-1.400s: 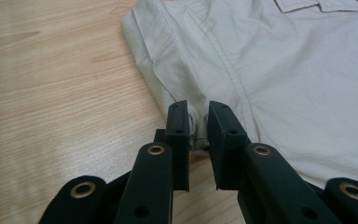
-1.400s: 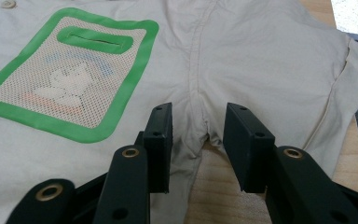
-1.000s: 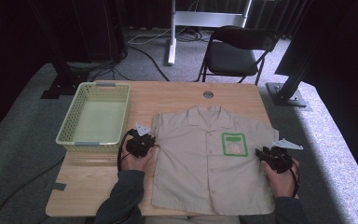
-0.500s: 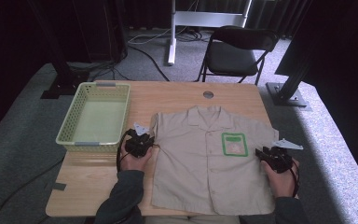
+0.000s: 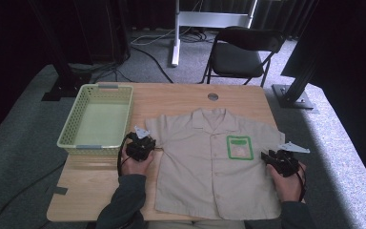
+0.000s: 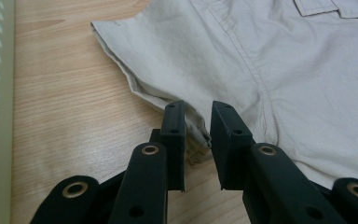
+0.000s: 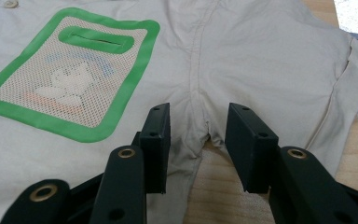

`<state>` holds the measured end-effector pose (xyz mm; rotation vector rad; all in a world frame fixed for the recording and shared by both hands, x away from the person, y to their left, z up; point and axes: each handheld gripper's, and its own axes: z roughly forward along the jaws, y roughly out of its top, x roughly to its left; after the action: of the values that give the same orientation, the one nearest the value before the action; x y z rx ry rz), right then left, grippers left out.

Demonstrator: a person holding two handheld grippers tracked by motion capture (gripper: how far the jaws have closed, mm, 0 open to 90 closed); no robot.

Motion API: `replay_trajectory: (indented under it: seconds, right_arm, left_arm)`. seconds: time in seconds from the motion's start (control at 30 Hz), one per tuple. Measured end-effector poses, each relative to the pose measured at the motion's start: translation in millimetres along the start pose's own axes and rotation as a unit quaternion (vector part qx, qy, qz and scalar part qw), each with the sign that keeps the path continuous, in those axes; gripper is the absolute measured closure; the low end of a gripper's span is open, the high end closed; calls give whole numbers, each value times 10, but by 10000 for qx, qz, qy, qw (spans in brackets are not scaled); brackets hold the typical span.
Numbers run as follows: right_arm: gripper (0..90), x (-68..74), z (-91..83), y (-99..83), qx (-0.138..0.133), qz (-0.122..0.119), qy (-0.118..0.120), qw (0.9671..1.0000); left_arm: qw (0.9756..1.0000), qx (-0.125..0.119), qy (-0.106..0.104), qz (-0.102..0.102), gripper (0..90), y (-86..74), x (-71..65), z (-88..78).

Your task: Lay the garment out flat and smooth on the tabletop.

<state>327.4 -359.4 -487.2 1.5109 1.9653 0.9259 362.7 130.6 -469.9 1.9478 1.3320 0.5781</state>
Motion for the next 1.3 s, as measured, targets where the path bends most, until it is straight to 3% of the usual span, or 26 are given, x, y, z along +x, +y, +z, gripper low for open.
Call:
replay_trajectory:
  seconds: [0.5,0.97,1.3]
  right_arm:
    - [574,0,0,0,2,3,32,10000]
    - [529,3,2,1,13,-7,4,10000]
    - [503,8,4,2,22,-2,-53,10000]
  left_arm:
    - [9990,360,221,-148,750,-39,54,39]
    - [9990,347,192,-197,720,-139,57,-62]
    - [9994,108,227,-233,671,-248,61,-219]
